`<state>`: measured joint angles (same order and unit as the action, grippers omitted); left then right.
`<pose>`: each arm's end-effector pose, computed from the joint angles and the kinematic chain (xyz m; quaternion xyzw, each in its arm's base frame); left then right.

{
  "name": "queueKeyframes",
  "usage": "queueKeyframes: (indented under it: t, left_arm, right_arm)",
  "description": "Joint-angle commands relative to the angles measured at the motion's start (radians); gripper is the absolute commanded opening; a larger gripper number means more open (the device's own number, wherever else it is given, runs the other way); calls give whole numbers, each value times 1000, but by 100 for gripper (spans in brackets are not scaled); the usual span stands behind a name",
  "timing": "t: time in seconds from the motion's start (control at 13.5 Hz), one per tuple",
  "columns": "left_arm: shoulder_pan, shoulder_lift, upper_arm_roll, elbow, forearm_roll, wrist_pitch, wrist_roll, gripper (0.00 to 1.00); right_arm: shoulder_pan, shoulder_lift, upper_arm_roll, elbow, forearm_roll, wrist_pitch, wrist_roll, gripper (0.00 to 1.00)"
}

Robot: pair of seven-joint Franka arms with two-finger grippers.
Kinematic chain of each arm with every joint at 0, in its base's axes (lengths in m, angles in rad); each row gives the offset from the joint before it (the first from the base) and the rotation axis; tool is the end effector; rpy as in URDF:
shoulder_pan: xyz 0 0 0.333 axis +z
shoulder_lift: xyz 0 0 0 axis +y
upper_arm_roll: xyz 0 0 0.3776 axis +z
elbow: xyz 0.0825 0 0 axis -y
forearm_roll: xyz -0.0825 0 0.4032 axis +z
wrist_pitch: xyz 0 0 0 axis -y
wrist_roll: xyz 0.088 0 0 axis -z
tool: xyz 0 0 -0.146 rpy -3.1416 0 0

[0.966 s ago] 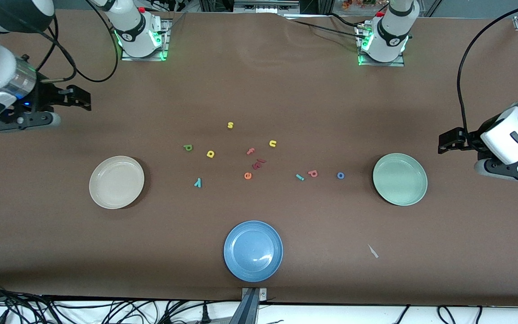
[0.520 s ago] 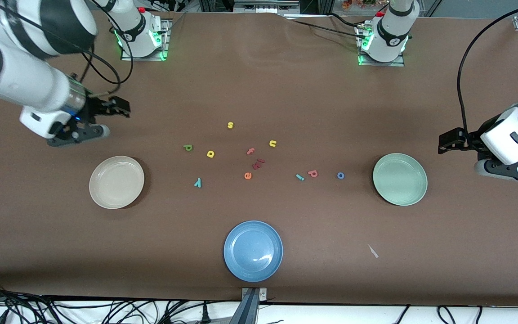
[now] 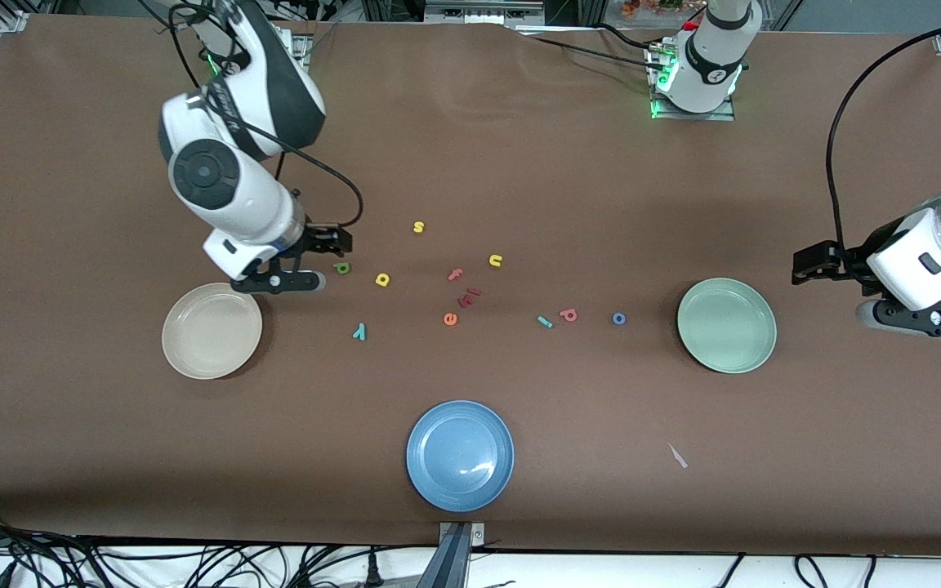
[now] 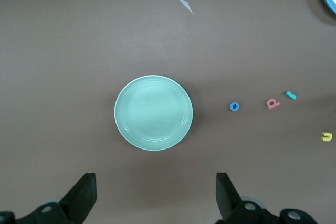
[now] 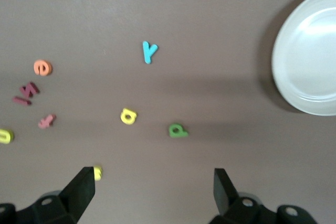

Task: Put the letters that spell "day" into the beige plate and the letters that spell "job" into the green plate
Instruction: 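Reach the right gripper to the yellow letter while the left gripper reaches the blue o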

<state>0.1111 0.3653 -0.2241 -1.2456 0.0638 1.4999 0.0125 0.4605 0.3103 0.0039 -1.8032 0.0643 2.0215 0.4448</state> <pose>0.6869 -0.0391 0.5722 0.9970 -0.0569 -0.0515 0.0056 0.5840 0.2990 0.3765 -0.9985 0.0056 0.0540 0.0057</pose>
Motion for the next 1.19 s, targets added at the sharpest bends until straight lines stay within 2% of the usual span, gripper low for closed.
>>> queueKeyframes:
  t: [0.0,0.22,0.45,0.59,0.97,1.11]
  left_arm:
    - [-5,3,-3,8,1,2,-33,100]
    - [-5,3,-4,6,1,2,-31,100]
    - [-7,15,-4,-3,-27,2,-42,100]
    - [-5,29,-3,-12,-102,2,-46,100]
    - [-79,101,-4,-18,-101,3,-205,100]
    - [-128,154,-4,-49,-96,61,-302,100]
  right_arm:
    - [70,7,-8,-119,-3,191,135,100]
    - [104,68,-8,-134,-3,284,208,100]
    - [118,78,-10,-235,-4,446,230,100]
    - [116,114,-10,-229,-4,456,226,100]
    - [116,196,-8,-199,-4,479,222,99]
    - [116,229,-8,-170,-3,477,227,99]
